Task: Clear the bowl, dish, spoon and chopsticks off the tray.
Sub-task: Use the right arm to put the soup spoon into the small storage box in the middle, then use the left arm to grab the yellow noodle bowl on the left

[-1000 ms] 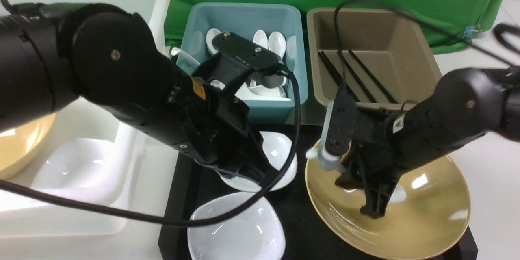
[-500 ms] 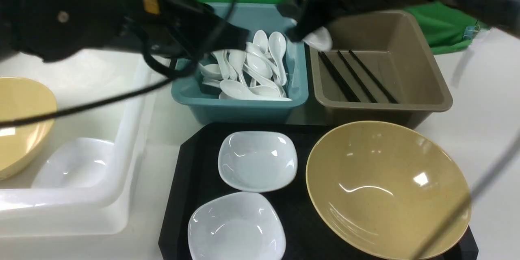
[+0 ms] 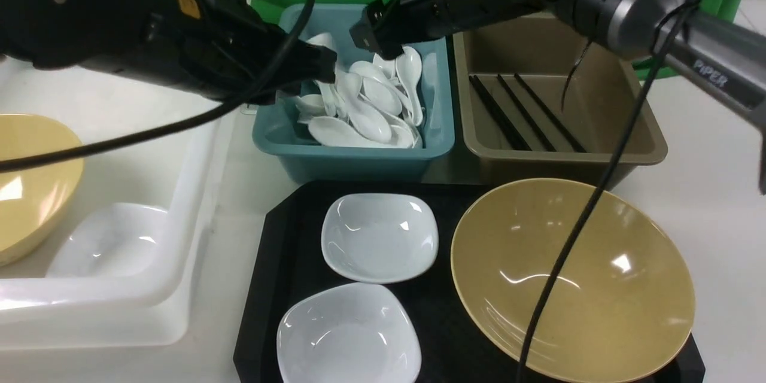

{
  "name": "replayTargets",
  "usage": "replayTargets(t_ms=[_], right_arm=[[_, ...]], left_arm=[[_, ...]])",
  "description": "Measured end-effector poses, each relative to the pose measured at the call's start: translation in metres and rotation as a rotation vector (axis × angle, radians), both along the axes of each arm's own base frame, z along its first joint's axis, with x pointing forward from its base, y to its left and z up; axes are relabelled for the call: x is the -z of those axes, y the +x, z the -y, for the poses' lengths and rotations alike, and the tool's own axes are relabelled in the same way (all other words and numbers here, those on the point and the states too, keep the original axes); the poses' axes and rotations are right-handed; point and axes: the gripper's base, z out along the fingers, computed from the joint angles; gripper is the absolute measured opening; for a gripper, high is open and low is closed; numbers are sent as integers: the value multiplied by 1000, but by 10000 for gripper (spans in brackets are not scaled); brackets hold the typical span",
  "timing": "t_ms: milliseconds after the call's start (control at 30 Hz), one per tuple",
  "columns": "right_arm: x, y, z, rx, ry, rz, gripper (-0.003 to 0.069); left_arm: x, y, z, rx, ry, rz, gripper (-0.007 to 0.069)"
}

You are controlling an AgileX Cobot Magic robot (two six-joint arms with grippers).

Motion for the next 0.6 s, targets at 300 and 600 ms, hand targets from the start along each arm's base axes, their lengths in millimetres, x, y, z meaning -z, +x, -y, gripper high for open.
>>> replayTargets(t_ms=[300,600], right_arm=[[-94,-70,98,118,-288,-163,47],[-89,-165,185,293,-288,-239,15]], left_arm=[[32,-8,56,269,-37,-181,-3],[61,-12,102,369,2,-336,7]])
